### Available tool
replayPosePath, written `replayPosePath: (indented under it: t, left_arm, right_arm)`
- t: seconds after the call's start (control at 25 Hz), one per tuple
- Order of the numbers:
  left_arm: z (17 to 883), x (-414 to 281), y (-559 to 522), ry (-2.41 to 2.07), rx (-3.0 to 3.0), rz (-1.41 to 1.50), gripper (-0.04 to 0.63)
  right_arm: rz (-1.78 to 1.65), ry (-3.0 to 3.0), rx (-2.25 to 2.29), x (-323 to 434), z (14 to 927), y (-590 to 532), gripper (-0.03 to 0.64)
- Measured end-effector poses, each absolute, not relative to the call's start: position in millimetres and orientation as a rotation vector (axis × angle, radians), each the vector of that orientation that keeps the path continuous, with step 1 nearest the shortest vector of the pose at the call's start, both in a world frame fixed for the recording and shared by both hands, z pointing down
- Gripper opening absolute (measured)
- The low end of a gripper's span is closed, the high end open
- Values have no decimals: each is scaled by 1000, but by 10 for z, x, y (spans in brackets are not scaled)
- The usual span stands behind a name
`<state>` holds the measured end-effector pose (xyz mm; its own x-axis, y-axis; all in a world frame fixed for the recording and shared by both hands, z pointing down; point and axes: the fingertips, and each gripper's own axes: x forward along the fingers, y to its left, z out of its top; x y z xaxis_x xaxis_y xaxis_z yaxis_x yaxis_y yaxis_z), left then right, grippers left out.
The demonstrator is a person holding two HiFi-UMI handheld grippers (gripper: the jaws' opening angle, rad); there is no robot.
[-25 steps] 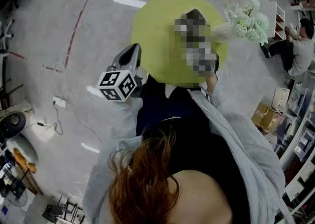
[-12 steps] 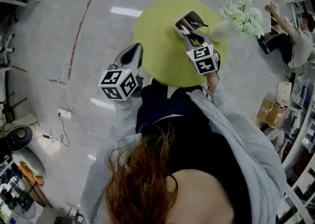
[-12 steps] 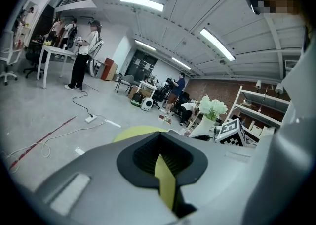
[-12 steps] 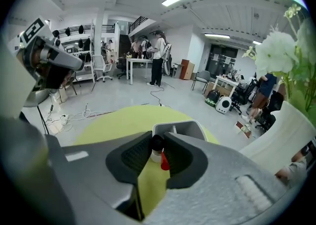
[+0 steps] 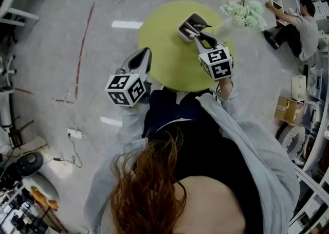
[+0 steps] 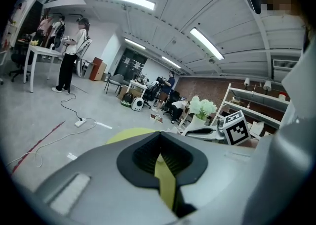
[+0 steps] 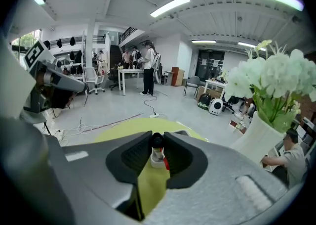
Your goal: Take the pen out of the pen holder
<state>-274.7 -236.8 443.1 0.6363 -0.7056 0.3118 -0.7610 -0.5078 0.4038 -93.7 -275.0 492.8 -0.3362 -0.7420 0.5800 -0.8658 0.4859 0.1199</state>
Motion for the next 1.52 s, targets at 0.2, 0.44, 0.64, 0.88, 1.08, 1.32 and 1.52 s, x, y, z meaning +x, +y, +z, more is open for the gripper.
replayPosePath:
  t: [0.2,0.44,0.64,0.88,1.08,1.32,1.52]
  left_arm:
    - [4308,-2697,-2435,-1096,2404,129,15]
    - [4200,-2528,-2428,-1034,2459,125,15]
    - [4170,-2368,-2443,-968,2498,135,15]
    - [4142,-2238,-2469,-926,2524,153,15]
    - [4170,-2143,-2480,-913,2561,215,15]
    - [4216,-2032,-2448,-869,2582,259,15]
    - [4263,-1920,-2393,-829,2594,291,15]
  right_arm:
    - [304,-2199,1405,-894,4630,-2658,75]
    - [333,-2254,1493,-788,4307,-2428,75]
    - [340,-2250,1570,-649,4113,-2237,75]
    - [350,-2168,1642,-393,4083,-1993,75]
    - [391,-2111,1702,-171,4154,-1827,75]
    - [433,-2068,1756,-38,4266,-1670,75]
    - [453,-2048,1785,34,4366,-1571,75]
